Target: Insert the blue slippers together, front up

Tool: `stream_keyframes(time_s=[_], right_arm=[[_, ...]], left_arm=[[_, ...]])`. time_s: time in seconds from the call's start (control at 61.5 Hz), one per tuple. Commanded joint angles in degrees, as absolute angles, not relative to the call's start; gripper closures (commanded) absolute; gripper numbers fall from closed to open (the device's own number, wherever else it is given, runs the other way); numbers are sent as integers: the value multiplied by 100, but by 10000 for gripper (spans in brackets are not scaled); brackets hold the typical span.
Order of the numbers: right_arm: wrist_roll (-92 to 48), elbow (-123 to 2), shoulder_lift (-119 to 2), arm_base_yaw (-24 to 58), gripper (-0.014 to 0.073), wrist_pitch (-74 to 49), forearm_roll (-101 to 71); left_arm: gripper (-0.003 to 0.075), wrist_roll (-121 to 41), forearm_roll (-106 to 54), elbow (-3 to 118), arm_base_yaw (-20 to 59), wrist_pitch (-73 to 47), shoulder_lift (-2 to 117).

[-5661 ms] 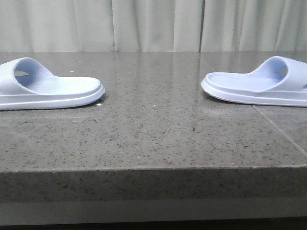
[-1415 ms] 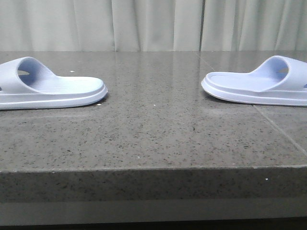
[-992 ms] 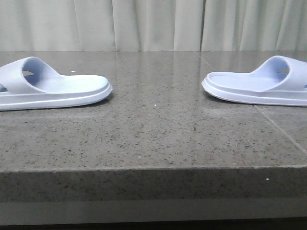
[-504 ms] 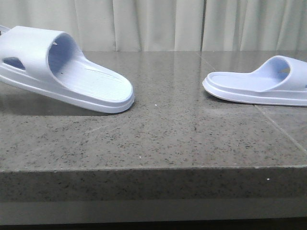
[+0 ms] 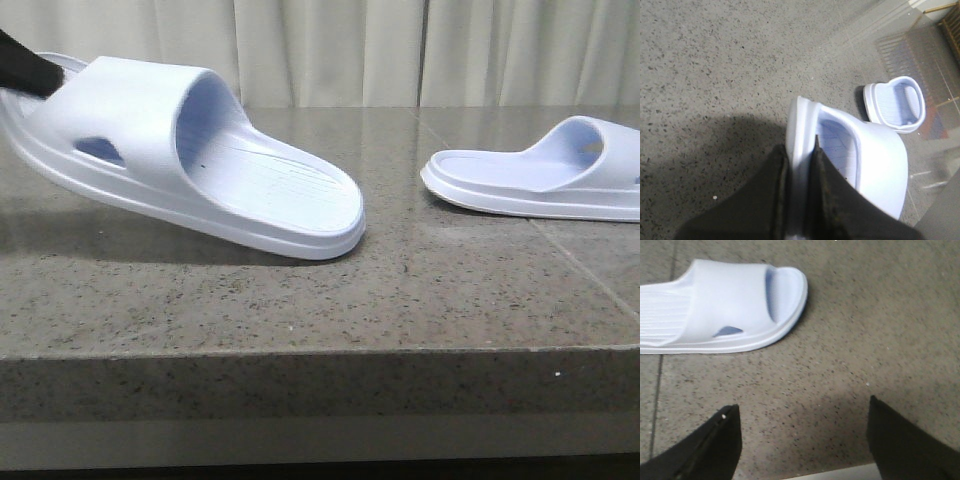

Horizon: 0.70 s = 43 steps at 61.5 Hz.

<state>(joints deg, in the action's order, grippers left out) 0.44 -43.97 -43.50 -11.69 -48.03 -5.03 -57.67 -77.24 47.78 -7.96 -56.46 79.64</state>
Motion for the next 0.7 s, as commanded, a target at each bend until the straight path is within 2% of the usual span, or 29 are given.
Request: stream_keyframes(time_s=[0.0, 0.407, 0.683], right_arm=[[0, -4634, -4709, -1538, 53, -4618, -540], [-1624, -5434, -6788, -2618, 53, -4671, -2569], [-2413, -6175, -7998, -2678, 53, -4815, -3666]], left_arm=[[741, -5795, -8163, 4904, -729, -5718, 7785], [741, -5795, -8174, 4904, -729, -5708, 7785], [741, -5795, -8174, 4904, -729, -5708, 7785]])
